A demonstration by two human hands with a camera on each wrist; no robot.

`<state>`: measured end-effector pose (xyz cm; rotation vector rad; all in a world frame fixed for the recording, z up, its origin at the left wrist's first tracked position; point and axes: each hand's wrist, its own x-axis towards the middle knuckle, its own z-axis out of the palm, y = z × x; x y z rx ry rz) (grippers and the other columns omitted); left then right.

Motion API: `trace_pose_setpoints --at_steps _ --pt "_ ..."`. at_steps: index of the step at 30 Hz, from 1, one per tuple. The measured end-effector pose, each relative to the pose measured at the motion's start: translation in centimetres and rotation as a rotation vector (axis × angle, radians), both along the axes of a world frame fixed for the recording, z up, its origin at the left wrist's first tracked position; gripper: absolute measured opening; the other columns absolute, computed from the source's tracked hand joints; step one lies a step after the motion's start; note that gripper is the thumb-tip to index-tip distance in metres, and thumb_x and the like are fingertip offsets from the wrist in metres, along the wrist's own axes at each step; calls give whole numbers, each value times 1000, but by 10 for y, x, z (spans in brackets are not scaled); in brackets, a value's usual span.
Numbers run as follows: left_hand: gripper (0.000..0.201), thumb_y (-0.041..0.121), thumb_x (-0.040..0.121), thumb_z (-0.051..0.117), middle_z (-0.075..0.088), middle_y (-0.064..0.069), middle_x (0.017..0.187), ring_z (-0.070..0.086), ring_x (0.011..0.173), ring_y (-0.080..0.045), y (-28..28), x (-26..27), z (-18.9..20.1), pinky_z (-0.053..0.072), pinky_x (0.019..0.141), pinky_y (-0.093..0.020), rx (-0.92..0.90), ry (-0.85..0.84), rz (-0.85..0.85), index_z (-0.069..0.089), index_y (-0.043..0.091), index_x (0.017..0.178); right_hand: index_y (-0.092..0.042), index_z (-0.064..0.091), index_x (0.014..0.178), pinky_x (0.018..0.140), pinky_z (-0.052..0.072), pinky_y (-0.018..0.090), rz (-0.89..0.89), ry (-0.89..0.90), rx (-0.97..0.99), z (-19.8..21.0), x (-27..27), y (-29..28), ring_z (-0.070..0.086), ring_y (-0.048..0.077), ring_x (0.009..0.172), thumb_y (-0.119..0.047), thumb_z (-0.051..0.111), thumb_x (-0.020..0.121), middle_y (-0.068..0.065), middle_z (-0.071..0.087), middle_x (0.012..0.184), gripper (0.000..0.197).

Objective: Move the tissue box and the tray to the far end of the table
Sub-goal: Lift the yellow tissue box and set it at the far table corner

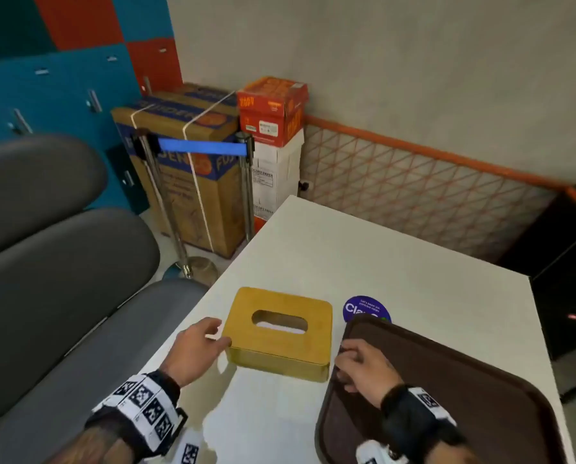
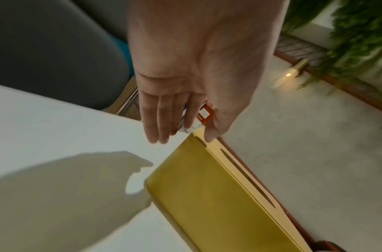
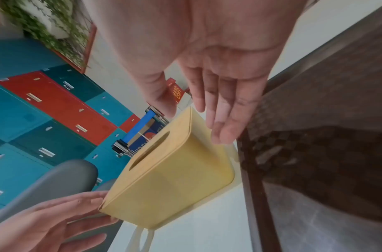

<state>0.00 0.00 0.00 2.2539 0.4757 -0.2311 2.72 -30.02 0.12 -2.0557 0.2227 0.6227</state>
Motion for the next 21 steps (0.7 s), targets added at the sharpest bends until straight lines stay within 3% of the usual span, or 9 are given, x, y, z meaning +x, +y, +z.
trace_pose_setpoints --at_steps 2,4,6,8,10,11,14,17,21 --pt "24 30 82 66 73 5 106 67 92 -14 3 8 -7 53 89 -36 -112 49 -7 68 26 105 -35 57 104 81 61 44 2 38 -28 -7 6 11 68 22 93 -30 65 81 1 68 105 25" --pt "15 32 81 64 76 7 94 68 90 -14 7 12 -11 55 90 -44 -166 75 -18 72 28 93 -45 58 93 88 58 45 -5 72 -15 -14 9 20 65 17 100 -36 65 75 -6 68 110 21" --pt "15 36 78 64 77 8 84 70 86 -15 8 18 -14 56 88 -46 -200 50 -8 74 30 88 -41 61 98 91 56 44 -68 88 16 -14 10 31 63 17 100 -36 63 71 -6 68 111 28" --pt "10 34 80 65 76 9 77 70 80 -15 9 25 -10 56 85 -46 -189 38 -32 74 31 85 -34 60 111 88 55 37 -134 49 6 -9 13 38 62 17 99 -32 62 76 -4 66 111 35" --pt "8 30 84 67 76 10 76 70 79 -16 10 34 -3 56 85 -46 -177 43 -65 75 28 83 -29 60 114 80 53 31 -181 35 13 -7 19 41 62 18 96 -27 62 80 -3 66 109 34" --pt "8 28 84 67 76 9 76 70 80 -17 10 39 3 56 85 -46 -185 35 -71 75 27 82 -31 61 111 77 55 34 -208 32 42 -4 22 41 64 19 93 -26 62 79 -4 67 107 32" --pt "7 24 82 70 78 11 78 72 83 -17 3 64 21 56 87 -47 -213 -24 -81 75 27 86 -45 61 92 82 60 45 -289 -4 106 8 34 37 68 26 88 -32 60 69 -5 69 98 27" --pt "12 22 83 70 77 17 84 71 86 -15 -20 102 35 55 90 -46 -242 -81 -127 74 27 93 -60 55 78 83 59 46 -394 -58 155 21 59 20 68 25 89 -37 60 65 -9 69 94 27" --pt "14 30 83 67 78 8 92 70 91 -18 -66 159 43 54 93 -48 -244 -138 -198 73 29 96 -54 53 93 90 56 46 -481 -120 143 43 97 -20 61 20 99 -40 62 69 -8 61 109 29"
